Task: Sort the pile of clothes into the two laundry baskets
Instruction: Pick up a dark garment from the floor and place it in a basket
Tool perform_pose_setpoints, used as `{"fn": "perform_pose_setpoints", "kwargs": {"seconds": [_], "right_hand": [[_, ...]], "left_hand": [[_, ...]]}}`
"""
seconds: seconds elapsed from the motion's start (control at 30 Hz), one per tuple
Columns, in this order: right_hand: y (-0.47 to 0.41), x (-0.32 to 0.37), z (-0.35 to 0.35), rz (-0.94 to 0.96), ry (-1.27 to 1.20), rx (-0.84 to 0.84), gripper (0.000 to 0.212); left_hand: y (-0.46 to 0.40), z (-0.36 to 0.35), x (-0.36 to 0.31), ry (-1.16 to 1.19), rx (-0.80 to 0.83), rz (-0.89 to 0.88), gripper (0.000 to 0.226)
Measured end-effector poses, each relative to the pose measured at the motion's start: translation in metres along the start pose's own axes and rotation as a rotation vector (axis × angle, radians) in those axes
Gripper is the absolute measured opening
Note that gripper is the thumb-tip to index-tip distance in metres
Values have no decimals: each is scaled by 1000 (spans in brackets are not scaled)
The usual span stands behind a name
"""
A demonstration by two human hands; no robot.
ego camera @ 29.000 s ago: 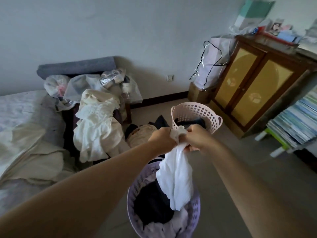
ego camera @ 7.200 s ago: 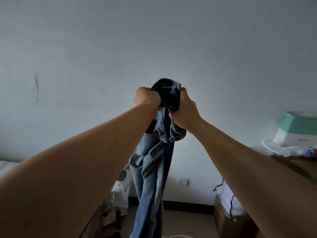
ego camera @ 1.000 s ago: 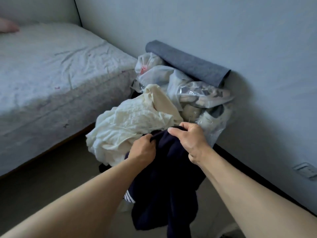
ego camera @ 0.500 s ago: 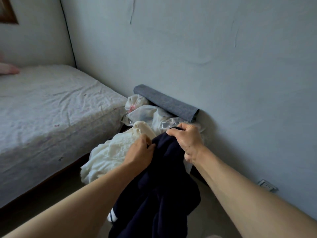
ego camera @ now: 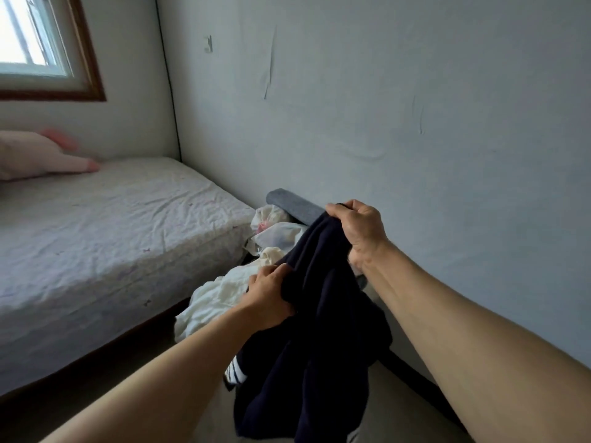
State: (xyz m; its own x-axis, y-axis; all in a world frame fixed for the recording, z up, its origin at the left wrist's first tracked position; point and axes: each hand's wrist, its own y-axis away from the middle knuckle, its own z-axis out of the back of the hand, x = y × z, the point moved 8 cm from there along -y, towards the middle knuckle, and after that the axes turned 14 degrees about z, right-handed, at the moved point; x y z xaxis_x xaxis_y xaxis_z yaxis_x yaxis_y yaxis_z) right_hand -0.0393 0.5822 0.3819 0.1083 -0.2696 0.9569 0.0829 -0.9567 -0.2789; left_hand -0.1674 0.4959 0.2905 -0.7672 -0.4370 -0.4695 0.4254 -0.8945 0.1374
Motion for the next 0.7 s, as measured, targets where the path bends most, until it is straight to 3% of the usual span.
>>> {"fn": "perform_pose_setpoints", "kwargs": {"seconds": [0.1,0.23,0.5,0.57,0.7], "right_hand": [[0,17,13,3,-40,-11,36],[4,40,23,43,-42,2,35],[5,57,56,80,162,23,16],[15,51,54,23,161,83,10],[58,46,26,-155,-74,330,34]], "left_hand": [[23,-2,-21,-5,49,12,76],[33,18,-43,114,-91,35,25],[33,70,-45,671,-103,220,30],[35,93,-45,755,-134,252,32],[45,131,-38,857,-216,320,36]]}}
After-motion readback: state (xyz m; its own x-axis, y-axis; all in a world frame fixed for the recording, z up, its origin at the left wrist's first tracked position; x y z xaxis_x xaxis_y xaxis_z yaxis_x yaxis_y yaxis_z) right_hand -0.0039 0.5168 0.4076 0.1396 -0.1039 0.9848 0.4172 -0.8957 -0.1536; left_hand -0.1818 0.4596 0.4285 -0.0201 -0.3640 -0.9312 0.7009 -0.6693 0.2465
